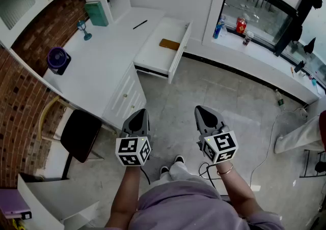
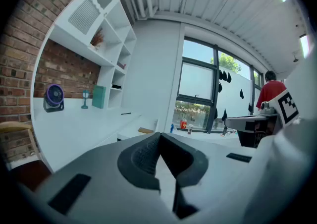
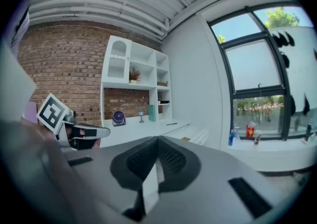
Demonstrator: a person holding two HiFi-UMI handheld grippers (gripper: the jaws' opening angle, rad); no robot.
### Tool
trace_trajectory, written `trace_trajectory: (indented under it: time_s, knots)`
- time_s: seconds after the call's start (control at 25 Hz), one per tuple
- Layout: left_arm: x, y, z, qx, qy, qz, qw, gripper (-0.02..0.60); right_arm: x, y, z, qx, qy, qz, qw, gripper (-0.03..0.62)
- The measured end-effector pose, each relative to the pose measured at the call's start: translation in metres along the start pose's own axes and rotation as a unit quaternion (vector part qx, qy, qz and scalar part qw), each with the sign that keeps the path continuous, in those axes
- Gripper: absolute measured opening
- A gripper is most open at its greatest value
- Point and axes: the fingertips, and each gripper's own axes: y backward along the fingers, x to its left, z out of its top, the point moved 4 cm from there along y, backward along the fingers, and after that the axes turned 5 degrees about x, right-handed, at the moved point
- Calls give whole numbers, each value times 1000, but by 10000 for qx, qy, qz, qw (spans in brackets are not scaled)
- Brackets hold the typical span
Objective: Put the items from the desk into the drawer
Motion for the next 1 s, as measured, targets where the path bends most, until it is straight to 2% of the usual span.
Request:
trace_trajectory:
  time_s: [0.2, 0.64, 1.0]
  knots:
    - [-4, -17, 11, -144, -38, 112, 9998, -2, -17, -12, 0, 40, -75, 81, 9999, 3]
    - [-11, -36, 5, -34, -9, 140, 9999, 0, -41, -15, -6, 84, -165, 105, 9998, 4]
    - [-20, -39, 0, 77, -41, 242, 9997, 113, -61, -11, -7, 47, -216, 202, 9996, 5]
